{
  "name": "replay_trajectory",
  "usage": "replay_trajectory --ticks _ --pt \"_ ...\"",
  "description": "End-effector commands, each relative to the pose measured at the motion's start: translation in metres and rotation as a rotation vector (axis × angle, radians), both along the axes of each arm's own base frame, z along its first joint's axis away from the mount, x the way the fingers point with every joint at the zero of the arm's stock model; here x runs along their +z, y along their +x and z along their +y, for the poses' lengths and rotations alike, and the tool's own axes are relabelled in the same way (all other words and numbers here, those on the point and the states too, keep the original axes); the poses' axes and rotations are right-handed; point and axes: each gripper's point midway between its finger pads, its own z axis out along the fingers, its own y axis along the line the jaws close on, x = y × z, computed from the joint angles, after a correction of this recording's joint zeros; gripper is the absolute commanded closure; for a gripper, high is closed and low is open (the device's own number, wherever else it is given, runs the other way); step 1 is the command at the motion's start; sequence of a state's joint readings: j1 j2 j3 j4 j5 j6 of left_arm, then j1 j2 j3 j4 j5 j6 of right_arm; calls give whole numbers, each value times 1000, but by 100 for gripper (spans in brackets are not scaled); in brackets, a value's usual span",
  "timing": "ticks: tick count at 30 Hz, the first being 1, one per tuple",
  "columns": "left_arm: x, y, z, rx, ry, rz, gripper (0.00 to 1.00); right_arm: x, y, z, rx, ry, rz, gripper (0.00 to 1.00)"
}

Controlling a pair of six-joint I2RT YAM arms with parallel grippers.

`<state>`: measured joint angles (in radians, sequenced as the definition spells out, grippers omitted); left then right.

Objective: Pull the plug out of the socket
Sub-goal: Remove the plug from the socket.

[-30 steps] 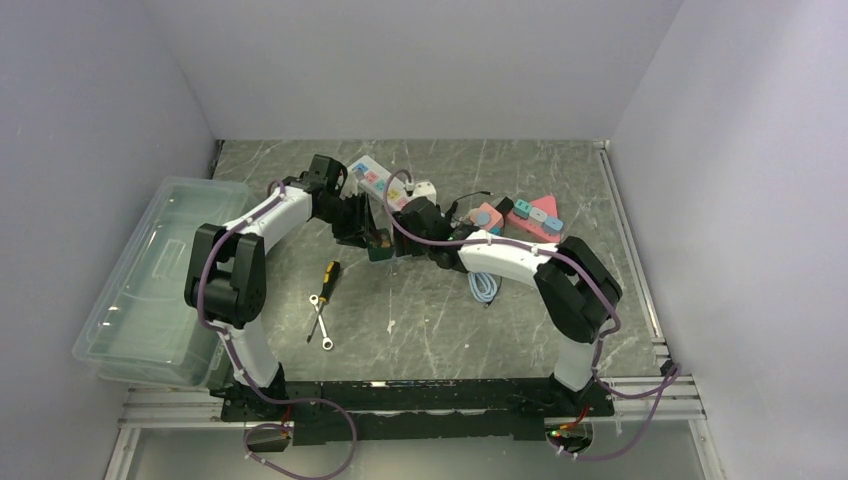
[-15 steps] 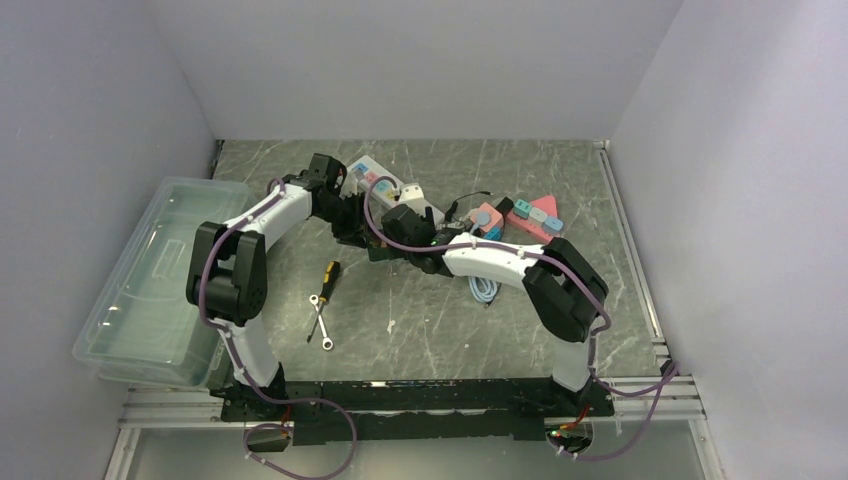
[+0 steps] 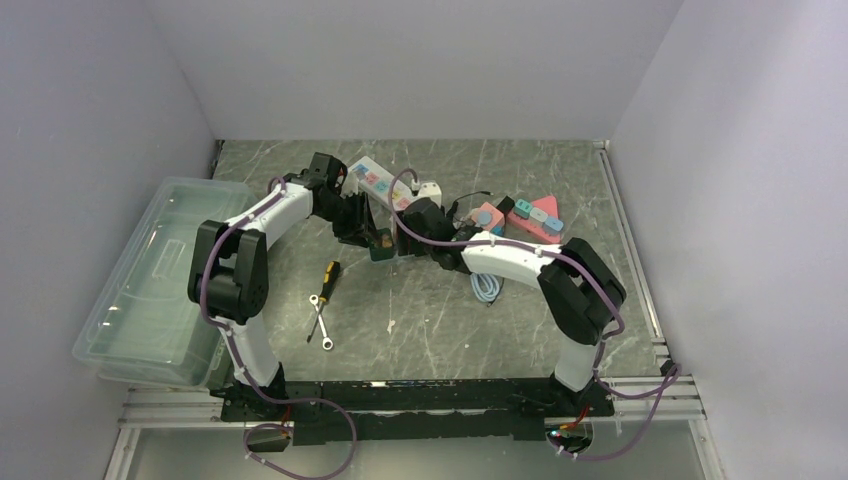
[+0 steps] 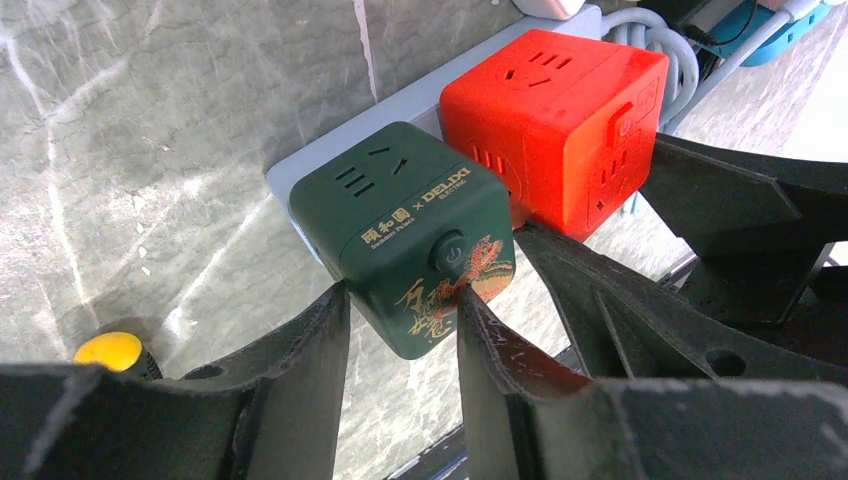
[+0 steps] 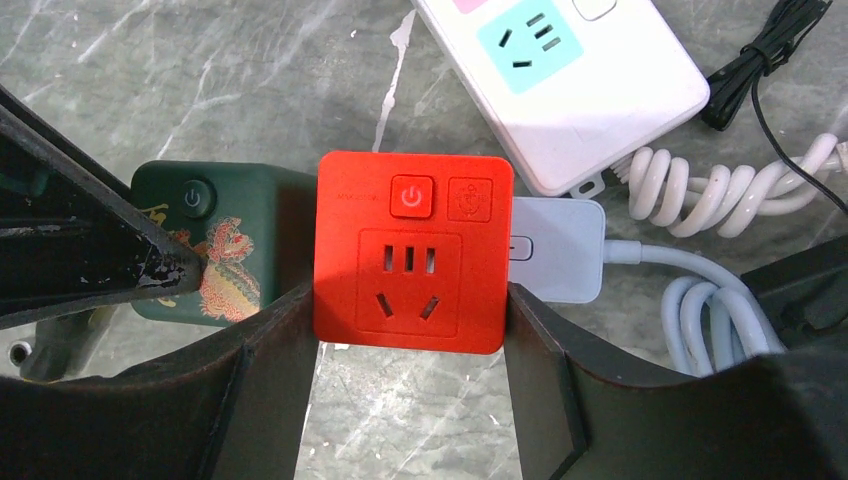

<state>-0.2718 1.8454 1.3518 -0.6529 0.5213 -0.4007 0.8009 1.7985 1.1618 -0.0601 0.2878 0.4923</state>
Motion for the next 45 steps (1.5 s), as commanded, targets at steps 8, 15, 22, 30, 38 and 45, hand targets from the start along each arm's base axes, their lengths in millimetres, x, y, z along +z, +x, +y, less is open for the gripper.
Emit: replay_trajectory --ticks 8,15,22,30,38,45 --pt "-42 -5 8 -32 110 36 57 26 0 4 -81 -180 -117 98" --pt "-43 -5 8 -33 113 39 58 27 -3 9 -79 -226 -134 98" --pt "-46 -6 8 -35 118 44 58 36 -5 12 -45 -68 -84 99" --pt "-47 -6 8 -38 120 48 58 33 -2 -2 -61 21 -19 100" --pt "-47 -6 7 -40 119 48 58 36 -1 -2 -76 -69 -63 100" --pt "-47 -6 7 -40 121 48 59 36 -7 7 -80 -183 -111 100"
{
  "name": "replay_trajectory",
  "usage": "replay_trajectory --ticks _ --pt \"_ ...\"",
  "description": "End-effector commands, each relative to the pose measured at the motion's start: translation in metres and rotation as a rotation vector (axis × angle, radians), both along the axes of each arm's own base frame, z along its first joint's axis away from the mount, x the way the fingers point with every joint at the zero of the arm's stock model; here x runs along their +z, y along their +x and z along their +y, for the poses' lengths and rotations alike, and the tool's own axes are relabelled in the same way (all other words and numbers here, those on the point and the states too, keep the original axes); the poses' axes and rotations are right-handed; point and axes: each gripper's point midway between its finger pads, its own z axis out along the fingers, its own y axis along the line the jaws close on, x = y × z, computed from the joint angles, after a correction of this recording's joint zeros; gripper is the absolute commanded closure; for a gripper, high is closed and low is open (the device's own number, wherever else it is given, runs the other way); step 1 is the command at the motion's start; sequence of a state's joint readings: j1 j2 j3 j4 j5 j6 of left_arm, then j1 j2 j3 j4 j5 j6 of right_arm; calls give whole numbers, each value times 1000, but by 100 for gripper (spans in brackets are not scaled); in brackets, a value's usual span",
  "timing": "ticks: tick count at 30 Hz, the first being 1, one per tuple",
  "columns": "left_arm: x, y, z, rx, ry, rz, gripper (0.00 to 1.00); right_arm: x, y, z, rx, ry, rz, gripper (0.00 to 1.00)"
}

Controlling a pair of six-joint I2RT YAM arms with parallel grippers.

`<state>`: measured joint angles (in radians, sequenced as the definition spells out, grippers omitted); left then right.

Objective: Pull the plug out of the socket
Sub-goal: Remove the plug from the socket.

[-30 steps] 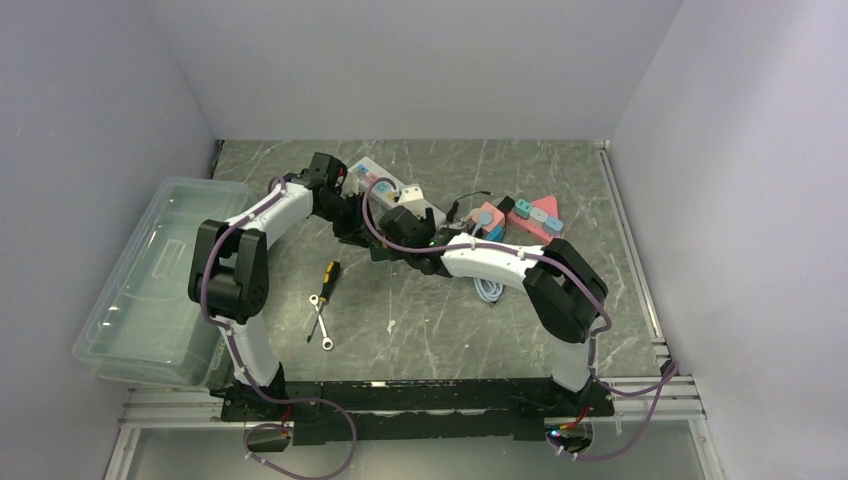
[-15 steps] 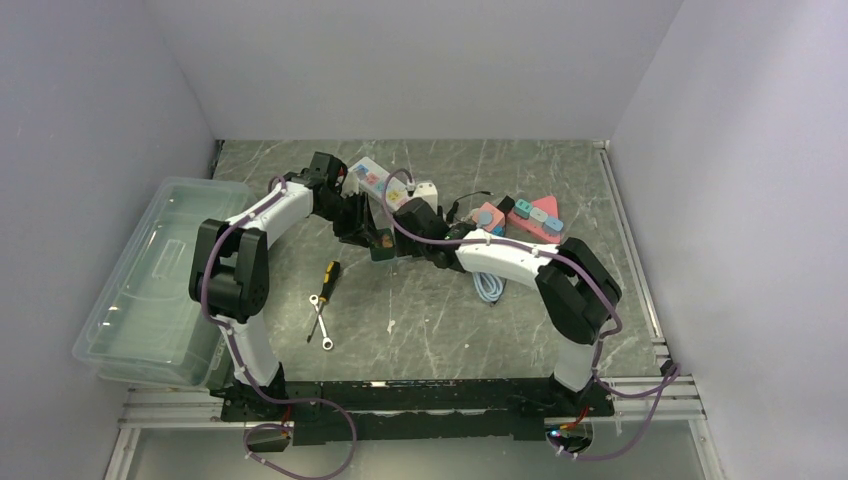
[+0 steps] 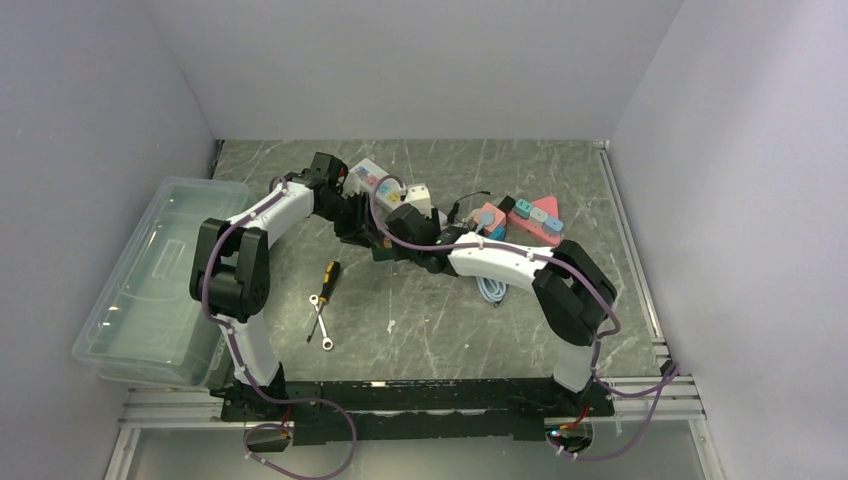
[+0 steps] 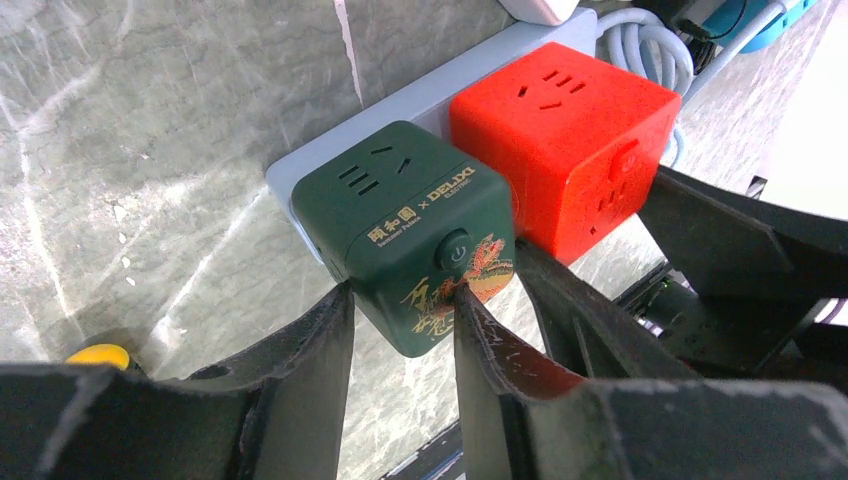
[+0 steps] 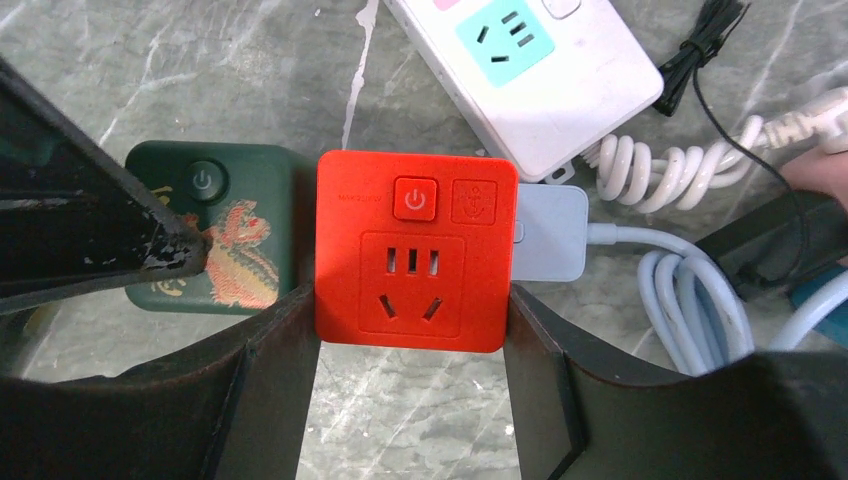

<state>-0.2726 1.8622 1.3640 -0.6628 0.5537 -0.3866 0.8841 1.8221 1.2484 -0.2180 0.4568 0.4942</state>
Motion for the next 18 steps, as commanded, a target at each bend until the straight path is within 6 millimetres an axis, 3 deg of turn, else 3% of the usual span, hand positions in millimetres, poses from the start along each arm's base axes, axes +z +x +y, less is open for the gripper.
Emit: replay_trajectory --ticks 1,18 --pt "-47 -5 11 -18 143 33 59 32 6 7 -30 -46 -90 100" --pt "-48 -6 10 -23 145 35 59 35 4 9 -15 -2 -83 100"
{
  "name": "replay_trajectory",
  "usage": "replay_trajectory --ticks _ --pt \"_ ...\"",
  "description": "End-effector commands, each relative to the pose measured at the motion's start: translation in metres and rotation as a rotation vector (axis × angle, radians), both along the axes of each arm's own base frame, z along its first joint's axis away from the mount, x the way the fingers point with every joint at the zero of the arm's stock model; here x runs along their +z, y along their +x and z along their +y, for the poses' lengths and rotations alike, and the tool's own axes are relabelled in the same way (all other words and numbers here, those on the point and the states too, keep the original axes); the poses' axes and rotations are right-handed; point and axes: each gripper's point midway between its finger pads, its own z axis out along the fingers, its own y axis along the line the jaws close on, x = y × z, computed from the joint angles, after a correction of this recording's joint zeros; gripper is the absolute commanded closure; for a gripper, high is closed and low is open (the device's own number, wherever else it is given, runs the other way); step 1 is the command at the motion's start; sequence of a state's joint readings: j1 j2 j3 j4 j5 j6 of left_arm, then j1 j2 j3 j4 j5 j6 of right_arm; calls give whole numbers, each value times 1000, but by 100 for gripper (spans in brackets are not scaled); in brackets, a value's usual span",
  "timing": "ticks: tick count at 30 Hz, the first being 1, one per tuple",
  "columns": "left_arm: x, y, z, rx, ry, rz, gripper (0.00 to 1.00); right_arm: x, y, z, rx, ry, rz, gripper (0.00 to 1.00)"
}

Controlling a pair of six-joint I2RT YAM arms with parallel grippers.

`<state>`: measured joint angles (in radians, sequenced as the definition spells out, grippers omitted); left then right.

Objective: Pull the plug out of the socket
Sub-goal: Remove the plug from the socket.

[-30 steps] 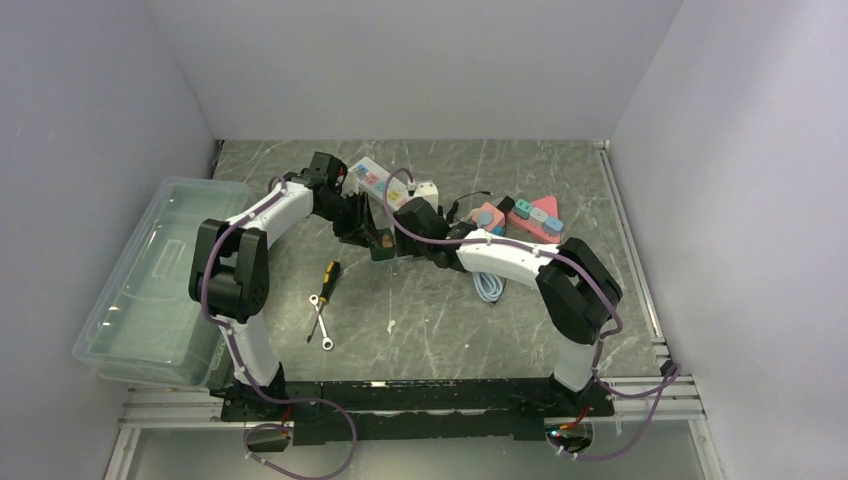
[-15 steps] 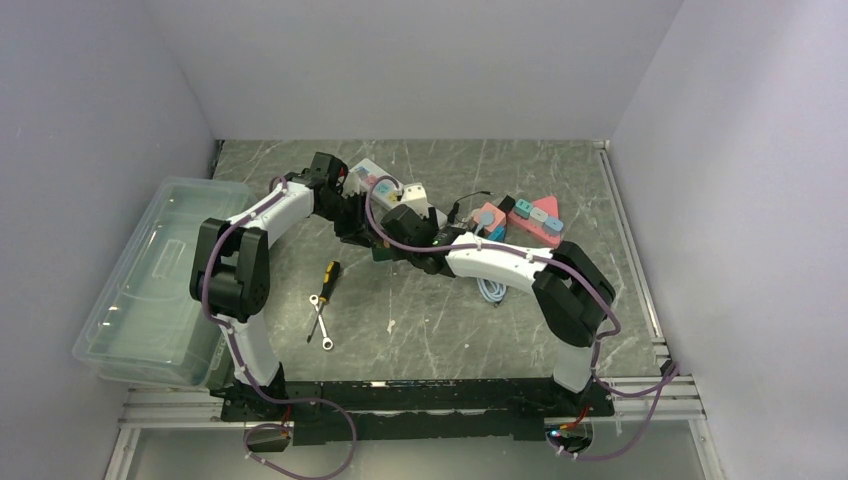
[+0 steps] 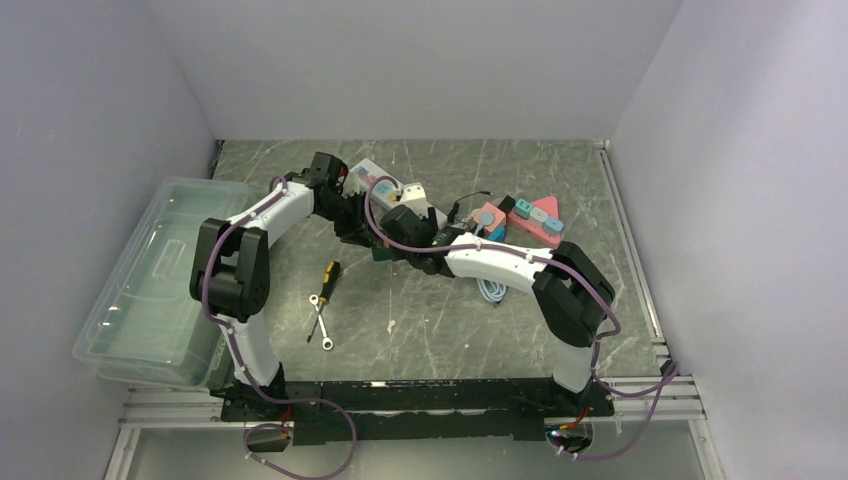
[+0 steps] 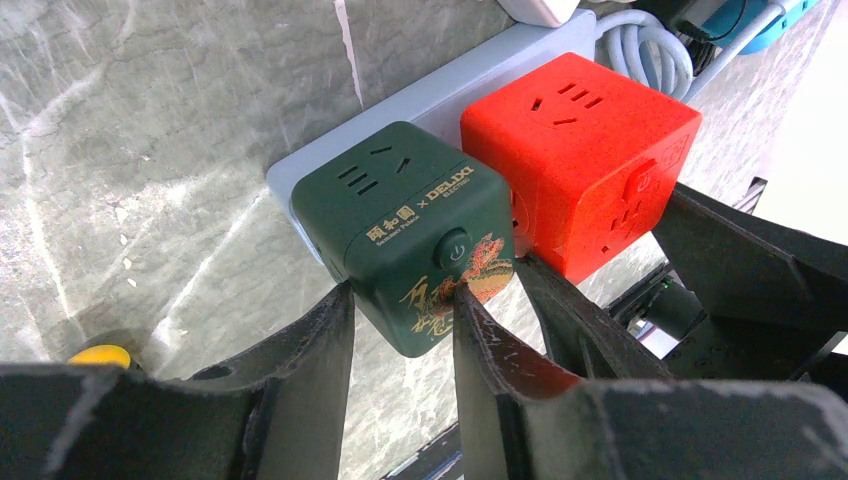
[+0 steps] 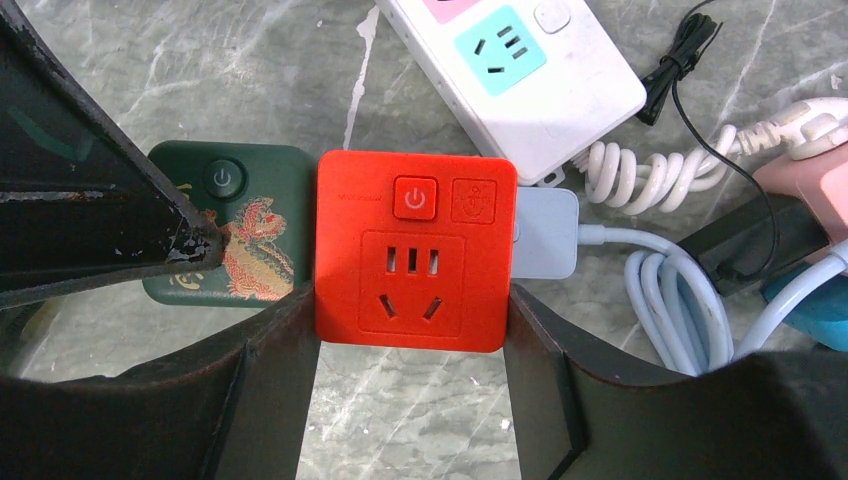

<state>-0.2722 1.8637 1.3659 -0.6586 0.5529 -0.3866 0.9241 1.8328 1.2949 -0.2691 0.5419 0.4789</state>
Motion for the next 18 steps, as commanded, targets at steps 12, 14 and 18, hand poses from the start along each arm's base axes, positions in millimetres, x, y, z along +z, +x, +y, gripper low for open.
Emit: replay_trajectory --ticks 12,14,18 --pt "-48 -7 11 -25 148 37 59 62 2 -10 -25 92 -102 100" --pt "-48 -7 11 -25 148 37 59 69 0 -15 -30 99 -113 100" --pt "-44 -6 9 -29 136 30 57 75 -10 -23 -23 107 -100 100"
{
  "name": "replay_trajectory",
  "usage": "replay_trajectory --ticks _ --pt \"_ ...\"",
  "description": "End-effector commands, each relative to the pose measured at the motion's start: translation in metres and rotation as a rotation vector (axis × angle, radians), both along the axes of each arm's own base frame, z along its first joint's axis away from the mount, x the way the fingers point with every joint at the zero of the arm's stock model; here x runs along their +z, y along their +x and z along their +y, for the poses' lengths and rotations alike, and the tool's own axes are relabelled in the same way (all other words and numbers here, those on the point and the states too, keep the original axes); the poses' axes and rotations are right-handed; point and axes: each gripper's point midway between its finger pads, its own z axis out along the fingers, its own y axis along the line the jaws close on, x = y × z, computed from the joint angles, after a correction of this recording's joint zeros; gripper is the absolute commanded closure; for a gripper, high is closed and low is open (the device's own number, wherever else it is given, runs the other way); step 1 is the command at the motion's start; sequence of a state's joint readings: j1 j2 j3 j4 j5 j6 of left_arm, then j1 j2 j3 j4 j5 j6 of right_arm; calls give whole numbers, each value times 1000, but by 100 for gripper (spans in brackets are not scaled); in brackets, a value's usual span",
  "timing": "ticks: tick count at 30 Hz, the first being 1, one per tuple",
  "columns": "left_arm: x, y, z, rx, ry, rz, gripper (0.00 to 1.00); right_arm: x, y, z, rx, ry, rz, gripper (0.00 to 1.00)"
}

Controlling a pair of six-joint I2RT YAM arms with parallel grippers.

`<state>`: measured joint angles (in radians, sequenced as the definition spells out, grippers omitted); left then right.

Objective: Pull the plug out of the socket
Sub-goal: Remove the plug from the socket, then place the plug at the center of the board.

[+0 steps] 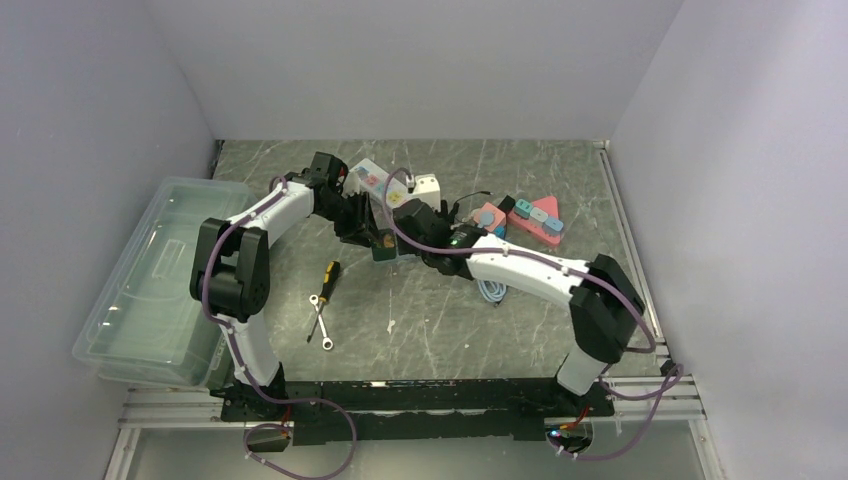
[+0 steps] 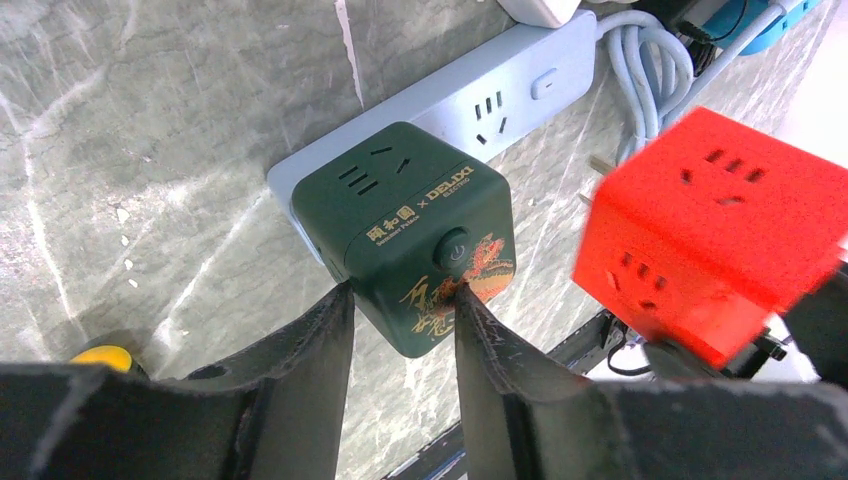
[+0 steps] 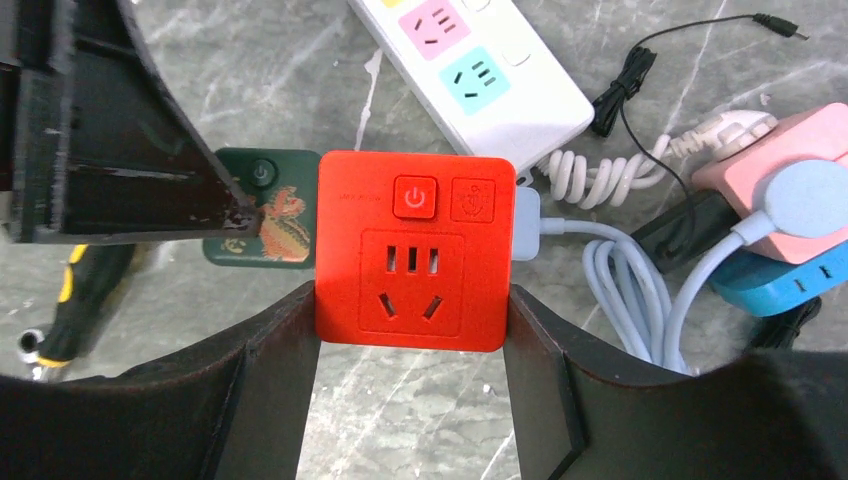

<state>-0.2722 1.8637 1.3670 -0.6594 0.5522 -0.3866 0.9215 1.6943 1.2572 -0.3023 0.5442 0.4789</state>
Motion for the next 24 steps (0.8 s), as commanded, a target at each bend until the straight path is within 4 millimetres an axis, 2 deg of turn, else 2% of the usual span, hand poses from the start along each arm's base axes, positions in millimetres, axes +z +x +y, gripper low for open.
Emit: replay_trajectory --ticks 1,4,7,9,11,13,16,18,22,24 --pt "-41 -6 7 -34 123 18 54 35 -5 -9 -6 62 -49 100" --pt "-19 -2 -1 -64 61 -46 39 32 -27 -9 56 110 1 100" --pt "20 2 -7 -97 -12 -182 19 28 -60 1 194 168 52 100" --pt "48 5 -7 -113 -49 -288 11 24 -86 11 279 230 97 100" --pt "71 8 3 -95 -48 -385 6 18 -106 16 329 287 141 100" --pt "87 13 22 -39 -24 -451 3 11 -121 22 359 347 186 99" --pt "97 21 59 98 14 -478 1 0 -139 38 406 432 247 99" --pt "100 23 75 154 26 -486 1 -4 -150 54 441 476 277 98" --pt "107 24 84 171 58 -522 1 -3 -166 92 531 565 322 96" --pt "103 22 84 168 61 -516 1 -4 -171 107 563 589 343 95"
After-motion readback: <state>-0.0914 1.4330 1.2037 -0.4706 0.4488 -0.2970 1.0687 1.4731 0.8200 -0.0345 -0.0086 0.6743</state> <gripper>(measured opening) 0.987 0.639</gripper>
